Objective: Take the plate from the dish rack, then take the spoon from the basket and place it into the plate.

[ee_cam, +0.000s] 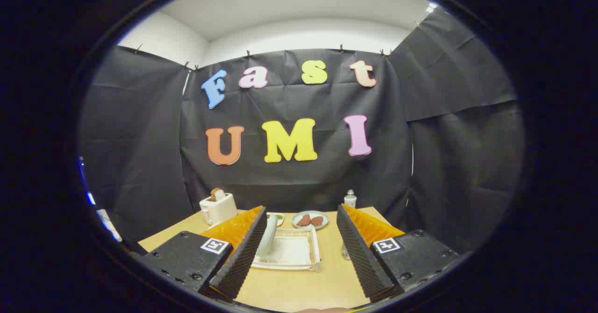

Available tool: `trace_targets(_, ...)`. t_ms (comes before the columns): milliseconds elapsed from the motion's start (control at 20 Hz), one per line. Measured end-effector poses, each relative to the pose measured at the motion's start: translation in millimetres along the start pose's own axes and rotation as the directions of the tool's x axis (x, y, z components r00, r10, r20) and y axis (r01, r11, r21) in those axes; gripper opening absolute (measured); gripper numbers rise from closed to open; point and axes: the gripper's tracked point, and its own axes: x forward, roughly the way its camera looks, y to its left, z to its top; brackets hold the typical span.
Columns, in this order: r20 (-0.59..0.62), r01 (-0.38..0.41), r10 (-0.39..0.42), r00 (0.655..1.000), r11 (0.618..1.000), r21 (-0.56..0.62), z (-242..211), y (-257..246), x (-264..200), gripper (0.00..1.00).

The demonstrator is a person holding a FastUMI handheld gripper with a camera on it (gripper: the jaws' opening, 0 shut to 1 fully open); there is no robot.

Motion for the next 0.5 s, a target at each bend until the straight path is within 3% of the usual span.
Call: trace_targets(500, -0.009, 0.016, -0.016, 1.000, 1.000, -0.017, -5.3, -6.1, 2.3, 0.97)
